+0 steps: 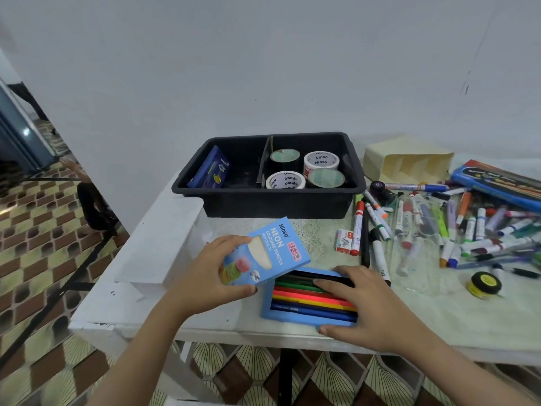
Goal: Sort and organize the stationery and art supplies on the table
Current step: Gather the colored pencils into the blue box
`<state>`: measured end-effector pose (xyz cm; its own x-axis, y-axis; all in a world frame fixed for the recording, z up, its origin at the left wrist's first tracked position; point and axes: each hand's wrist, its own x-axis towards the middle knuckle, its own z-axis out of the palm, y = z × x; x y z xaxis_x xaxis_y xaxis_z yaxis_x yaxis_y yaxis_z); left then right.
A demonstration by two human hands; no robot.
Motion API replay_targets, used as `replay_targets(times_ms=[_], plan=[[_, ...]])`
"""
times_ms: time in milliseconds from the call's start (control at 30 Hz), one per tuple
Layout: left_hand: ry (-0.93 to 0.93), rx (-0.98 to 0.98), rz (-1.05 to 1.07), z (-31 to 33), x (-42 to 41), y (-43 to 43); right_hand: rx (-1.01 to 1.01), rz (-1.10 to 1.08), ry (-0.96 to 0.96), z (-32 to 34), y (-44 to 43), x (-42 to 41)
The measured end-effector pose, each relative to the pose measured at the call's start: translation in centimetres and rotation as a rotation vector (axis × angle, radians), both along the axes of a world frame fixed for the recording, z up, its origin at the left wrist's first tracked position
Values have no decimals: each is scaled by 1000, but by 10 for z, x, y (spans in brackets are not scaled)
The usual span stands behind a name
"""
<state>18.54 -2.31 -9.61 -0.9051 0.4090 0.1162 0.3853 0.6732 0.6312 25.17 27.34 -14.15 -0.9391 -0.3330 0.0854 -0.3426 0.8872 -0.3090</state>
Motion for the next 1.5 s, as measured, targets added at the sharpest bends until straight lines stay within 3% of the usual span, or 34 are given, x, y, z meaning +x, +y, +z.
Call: replay_targets(times_ms=[300, 600, 767, 1167, 1500], plan=[[-74, 10, -5, -14, -17, 17, 47, -29, 25, 16, 16, 23], [-132, -14, 24, -25, -20, 16, 113, -229, 150, 29, 58, 26], [-167, 1, -26, -32, -16, 16, 48, -333, 144, 30, 69, 19], [-261, 119, -81, -36, -13, 10, 27, -316, 75, 29, 62, 15], [-325, 61, -113, -35, -16, 11, 37, -146, -23, 25, 57, 13]])
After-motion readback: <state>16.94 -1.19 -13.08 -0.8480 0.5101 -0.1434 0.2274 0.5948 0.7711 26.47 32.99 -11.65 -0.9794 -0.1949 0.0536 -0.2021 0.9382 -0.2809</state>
